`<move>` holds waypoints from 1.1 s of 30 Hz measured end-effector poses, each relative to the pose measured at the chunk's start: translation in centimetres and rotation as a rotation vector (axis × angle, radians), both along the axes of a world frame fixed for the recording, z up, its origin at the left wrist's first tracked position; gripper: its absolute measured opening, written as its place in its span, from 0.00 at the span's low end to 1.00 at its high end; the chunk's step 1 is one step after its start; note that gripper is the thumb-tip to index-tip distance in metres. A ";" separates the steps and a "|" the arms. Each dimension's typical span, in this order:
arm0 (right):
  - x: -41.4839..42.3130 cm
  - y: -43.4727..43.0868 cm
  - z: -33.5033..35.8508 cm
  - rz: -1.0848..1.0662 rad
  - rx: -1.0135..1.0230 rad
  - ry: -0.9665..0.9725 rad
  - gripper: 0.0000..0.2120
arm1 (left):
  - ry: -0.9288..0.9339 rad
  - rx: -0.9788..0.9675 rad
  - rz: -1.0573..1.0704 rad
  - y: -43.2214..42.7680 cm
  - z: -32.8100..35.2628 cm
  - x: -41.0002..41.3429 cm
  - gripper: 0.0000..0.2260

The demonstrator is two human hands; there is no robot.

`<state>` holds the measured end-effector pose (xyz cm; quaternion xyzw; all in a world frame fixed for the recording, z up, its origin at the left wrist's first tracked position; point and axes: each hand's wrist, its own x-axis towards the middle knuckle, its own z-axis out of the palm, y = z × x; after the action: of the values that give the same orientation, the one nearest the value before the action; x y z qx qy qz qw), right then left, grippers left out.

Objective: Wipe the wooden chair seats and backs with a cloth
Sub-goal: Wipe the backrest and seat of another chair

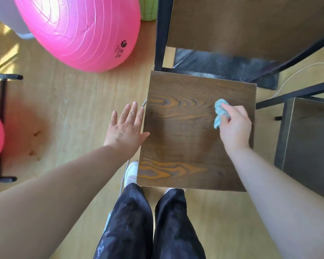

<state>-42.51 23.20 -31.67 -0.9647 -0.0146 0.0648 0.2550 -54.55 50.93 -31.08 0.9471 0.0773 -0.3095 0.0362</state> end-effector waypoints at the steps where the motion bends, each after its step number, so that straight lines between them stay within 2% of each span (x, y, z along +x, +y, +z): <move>1: 0.9 -2.0 0.1 -0.082 -0.062 0.028 0.17 | -0.005 -0.006 -0.005 -0.4 -0.2 0.0 0.33; 4: 1.7 -6.0 -0.2 -0.193 -0.154 0.119 0.19 | -0.024 -0.022 -0.022 -1.2 -0.9 -0.1 0.33; 9: -0.2 -4.1 -1.5 -0.296 -0.075 0.183 0.17 | -0.011 0.002 -0.033 -1.2 -1.9 -0.8 0.32; 20: -10.6 6.5 -2.6 0.184 0.035 0.151 0.18 | 0.008 0.005 -0.008 -0.8 -2.0 -3.6 0.31; 26: -14.7 6.3 -1.6 0.527 0.126 0.274 0.16 | 0.007 0.010 -0.020 -2.1 -1.3 -4.8 0.31; 28: -14.0 4.3 -1.0 0.465 0.170 0.226 0.15 | 0.008 -0.015 -0.030 -2.5 -1.3 -5.2 0.31; 31: -12.1 -1.1 -0.7 0.129 0.087 0.104 0.16 | 0.007 -0.017 -0.060 -2.9 -1.7 -5.9 0.31; 33: -11.0 -5.4 -0.6 -0.110 -0.029 0.103 0.17 | 0.010 -0.012 -0.057 -2.9 -2.0 -6.3 0.31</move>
<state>-53.49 17.76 -32.28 -0.9630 0.0525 0.1003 0.2445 -60.84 47.98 -33.09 0.9471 0.0483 -0.3155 0.0327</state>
